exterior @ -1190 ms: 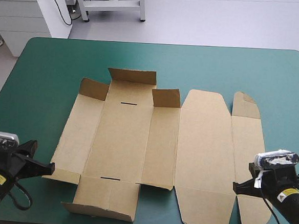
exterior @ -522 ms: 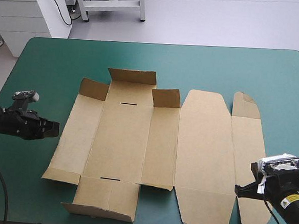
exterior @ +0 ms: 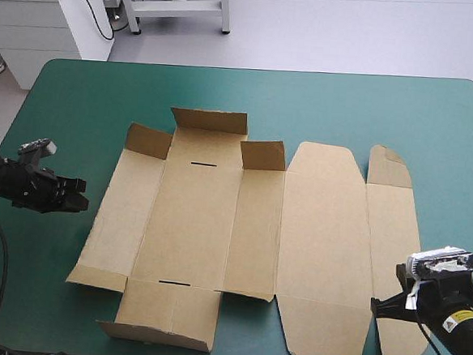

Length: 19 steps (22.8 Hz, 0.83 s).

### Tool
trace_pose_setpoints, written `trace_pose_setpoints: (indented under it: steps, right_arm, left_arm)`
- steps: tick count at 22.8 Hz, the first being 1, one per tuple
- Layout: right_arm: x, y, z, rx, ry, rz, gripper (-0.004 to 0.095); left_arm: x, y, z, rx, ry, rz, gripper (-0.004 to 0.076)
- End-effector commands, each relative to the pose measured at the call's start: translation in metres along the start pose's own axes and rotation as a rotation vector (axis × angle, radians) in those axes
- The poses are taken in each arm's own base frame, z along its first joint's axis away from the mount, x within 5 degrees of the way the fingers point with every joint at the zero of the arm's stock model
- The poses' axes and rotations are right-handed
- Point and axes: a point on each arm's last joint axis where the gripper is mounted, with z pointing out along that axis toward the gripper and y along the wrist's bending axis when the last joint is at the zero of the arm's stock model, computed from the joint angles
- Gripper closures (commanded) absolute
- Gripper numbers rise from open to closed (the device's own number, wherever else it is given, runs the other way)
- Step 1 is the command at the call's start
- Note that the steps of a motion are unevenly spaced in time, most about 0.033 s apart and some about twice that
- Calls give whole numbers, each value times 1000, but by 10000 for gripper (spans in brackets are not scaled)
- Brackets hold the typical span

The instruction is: Fold the box

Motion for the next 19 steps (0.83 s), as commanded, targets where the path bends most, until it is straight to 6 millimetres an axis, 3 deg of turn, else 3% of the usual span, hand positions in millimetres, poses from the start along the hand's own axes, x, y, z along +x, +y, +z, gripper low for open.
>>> trace_pose_setpoints:
  steps: [1, 4, 5, 10, 19]
  right_arm:
    - [-8, -1, -4, 9, -42, -3, 910]
    - [-4, 0, -4, 1, 1, -31, 910]
    - [-4, 0, -4, 0, 6, -31, 910]
    - [-4, 0, -4, 0, 6, -31, 910]
    - [-4, 0, -4, 1, 4, -42, 910]
  left_arm:
    - [-2, -15, -13, 65, -20, 7, 407]
    - [-4, -13, -13, 43, -47, -3, 213]
    - [-5, -12, -13, 39, -51, -14, 199]
    - [-5, -10, -10, 24, -60, -52, 199]
    - [-5, -34, 60, 148, 231, -45, 201]
